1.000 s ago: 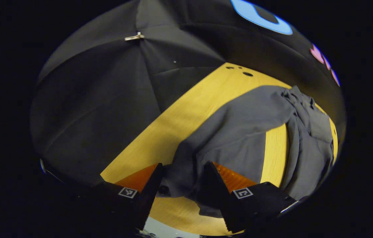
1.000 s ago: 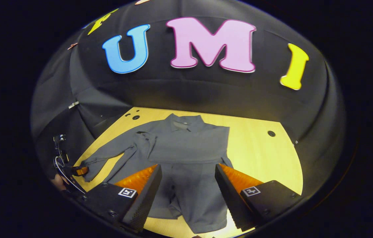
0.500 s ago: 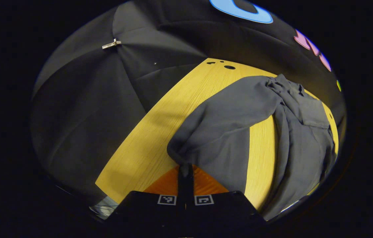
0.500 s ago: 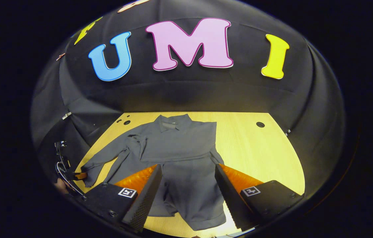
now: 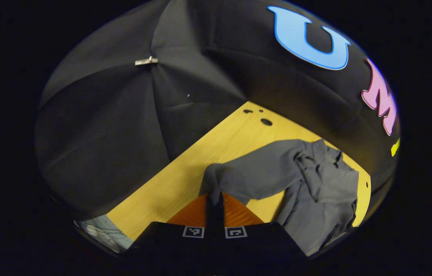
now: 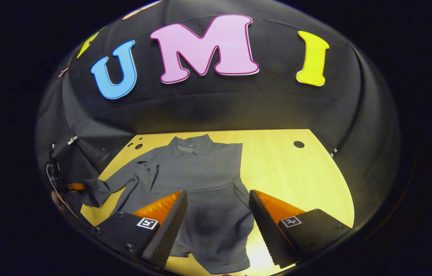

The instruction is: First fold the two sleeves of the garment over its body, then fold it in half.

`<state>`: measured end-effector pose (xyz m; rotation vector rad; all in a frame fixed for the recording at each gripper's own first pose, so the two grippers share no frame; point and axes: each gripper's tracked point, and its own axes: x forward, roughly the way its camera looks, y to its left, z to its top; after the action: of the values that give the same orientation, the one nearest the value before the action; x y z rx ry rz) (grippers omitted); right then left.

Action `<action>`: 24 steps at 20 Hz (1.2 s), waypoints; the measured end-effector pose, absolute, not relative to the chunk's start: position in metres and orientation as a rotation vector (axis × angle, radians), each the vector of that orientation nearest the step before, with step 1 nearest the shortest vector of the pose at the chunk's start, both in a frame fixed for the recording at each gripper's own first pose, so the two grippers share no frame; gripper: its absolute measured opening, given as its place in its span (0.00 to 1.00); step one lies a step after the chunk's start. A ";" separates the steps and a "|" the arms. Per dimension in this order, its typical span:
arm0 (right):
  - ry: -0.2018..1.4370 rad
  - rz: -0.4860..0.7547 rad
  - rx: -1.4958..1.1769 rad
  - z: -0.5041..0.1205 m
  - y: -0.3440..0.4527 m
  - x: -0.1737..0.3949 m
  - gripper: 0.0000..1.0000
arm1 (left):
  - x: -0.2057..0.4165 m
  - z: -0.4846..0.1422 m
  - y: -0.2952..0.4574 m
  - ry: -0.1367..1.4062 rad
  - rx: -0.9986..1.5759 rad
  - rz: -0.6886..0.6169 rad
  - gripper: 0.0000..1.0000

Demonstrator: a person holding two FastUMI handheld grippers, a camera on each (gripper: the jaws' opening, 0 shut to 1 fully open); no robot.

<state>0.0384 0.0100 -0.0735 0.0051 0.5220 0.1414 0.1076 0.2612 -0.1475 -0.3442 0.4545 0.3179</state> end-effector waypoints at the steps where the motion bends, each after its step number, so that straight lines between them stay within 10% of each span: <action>1: 0.518 0.137 0.010 -0.073 0.005 0.042 0.99 | 0.119 -0.131 0.254 0.434 -0.331 0.302 0.06; 10: 0.527 0.071 0.057 -0.091 -0.056 0.054 0.99 | 0.235 -0.018 0.091 0.315 -0.122 0.061 0.05; 24: 0.622 0.068 0.117 -0.137 -0.093 0.051 0.99 | 0.320 -0.041 -0.218 0.339 0.035 -0.358 0.05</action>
<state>0.0509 -0.0929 -0.1368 0.1169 0.6218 0.0676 0.3199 -0.2181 -0.0414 0.0352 0.3394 -0.3577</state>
